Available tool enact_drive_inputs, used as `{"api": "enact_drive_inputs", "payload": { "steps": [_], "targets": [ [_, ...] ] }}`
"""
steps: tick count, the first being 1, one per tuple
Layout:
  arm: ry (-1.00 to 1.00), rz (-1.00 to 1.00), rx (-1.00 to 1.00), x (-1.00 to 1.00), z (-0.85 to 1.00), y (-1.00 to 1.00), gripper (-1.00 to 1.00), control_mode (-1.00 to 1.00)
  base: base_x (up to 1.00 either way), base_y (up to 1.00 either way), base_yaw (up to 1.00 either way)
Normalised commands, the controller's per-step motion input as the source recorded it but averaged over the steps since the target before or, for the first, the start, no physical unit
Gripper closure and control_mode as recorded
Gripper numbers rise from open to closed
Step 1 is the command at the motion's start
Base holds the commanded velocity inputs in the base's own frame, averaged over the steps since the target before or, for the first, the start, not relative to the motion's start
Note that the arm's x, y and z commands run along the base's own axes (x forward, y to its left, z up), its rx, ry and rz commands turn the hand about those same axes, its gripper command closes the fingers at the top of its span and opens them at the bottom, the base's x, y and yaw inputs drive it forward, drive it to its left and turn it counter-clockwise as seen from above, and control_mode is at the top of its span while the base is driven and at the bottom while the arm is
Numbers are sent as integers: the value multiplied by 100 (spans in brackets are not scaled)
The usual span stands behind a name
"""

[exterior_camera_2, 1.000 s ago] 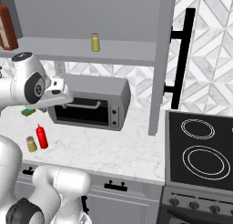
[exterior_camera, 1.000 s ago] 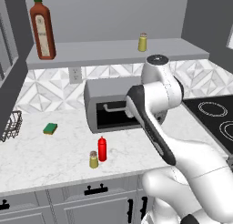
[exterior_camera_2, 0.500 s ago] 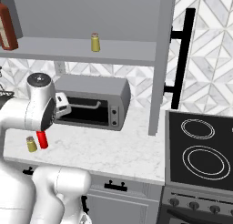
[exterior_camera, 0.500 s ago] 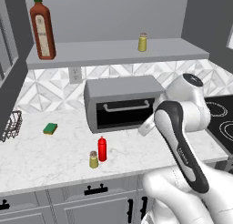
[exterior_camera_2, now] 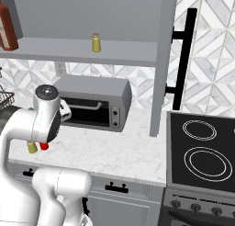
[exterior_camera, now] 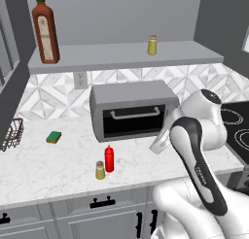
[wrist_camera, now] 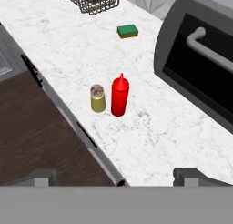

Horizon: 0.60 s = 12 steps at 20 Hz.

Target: Put the shaker and condiment bottle from the counter next to their counterparts in the cabinet.

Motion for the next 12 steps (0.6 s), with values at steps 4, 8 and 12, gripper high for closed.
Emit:
{"api": "enact_drive_inputs", "payload": {
  "steps": [4,8,12],
  "targets": [
    [0,18,18,-1,-14,6,-100,-100,0,0,0],
    [0,9,6,0,-18,12,-100,-100,0,0,0],
    [-5,2,3,8,-12,0,-100,-100,0,0,0]
  ]
}}
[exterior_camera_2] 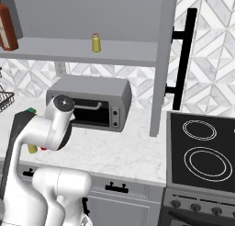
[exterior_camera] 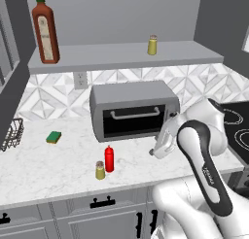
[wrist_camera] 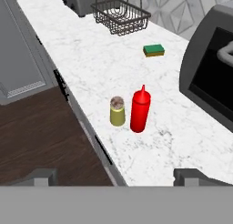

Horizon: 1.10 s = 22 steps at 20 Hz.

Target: Put the shaker and condiment bottle from the counter next to their counterparts in the cabinet.

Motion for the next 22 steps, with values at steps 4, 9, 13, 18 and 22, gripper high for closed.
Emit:
{"api": "enact_drive_inputs", "payload": {
  "steps": [4,9,13,18,22],
  "targets": [
    [-2,4,6,23,-7,0,-100,-100,0,0,0],
    [-1,6,3,19,-17,2,-100,-100,0,0,0],
    [0,7,1,20,-23,12,-100,-100,0,0,0],
    [0,7,1,30,-23,15,-100,-100,0,0,0],
    [0,8,1,24,-22,16,-100,-100,0,0,0]
  ]
}}
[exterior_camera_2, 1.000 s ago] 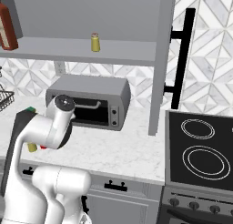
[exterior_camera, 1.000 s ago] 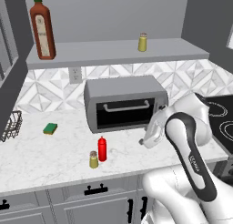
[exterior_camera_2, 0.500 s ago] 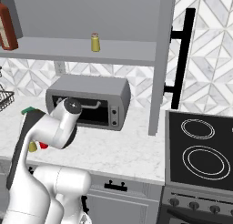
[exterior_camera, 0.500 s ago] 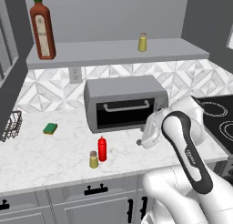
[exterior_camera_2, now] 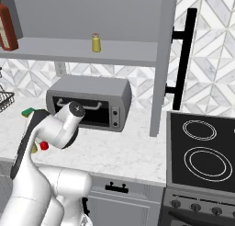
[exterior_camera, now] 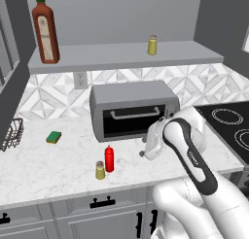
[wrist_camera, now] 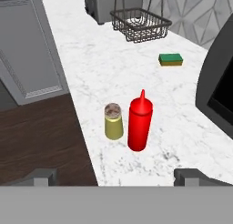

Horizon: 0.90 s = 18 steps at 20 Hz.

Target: Put the shaker and condiment bottle from the counter next to their counterparts in the cabinet.

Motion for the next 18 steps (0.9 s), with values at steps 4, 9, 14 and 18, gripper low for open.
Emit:
{"api": "enact_drive_inputs", "payload": {
  "steps": [4,9,14,18],
  "targets": [
    [0,8,1,16,-25,18,-100,-100,0,0,0],
    [0,14,0,4,-26,15,-100,-100,0,0,0],
    [0,5,0,14,-11,25,-100,-100,0,0,0],
    [0,0,0,19,-4,24,-100,-100,0,0,0]
  ]
}}
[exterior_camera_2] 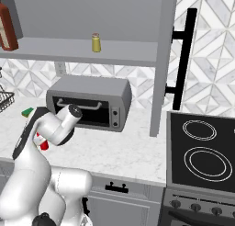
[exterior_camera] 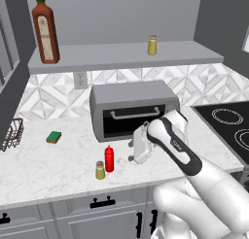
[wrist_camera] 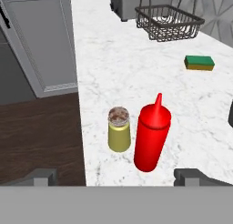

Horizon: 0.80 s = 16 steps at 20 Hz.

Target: Put the shaker and condiment bottle from the counter next to their counterparts in the cabinet.

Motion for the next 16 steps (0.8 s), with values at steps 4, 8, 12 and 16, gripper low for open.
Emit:
{"api": "enact_drive_inputs", "payload": {
  "steps": [4,8,12,16],
  "targets": [
    [0,2,2,7,-5,10,-100,-100,0,0,0],
    [0,3,3,11,-14,0,-100,-100,0,0,0],
    [0,2,3,18,-16,4,-100,-100,0,0,0],
    [0,0,3,18,-14,11,-100,-100,0,0,0]
  ]
}}
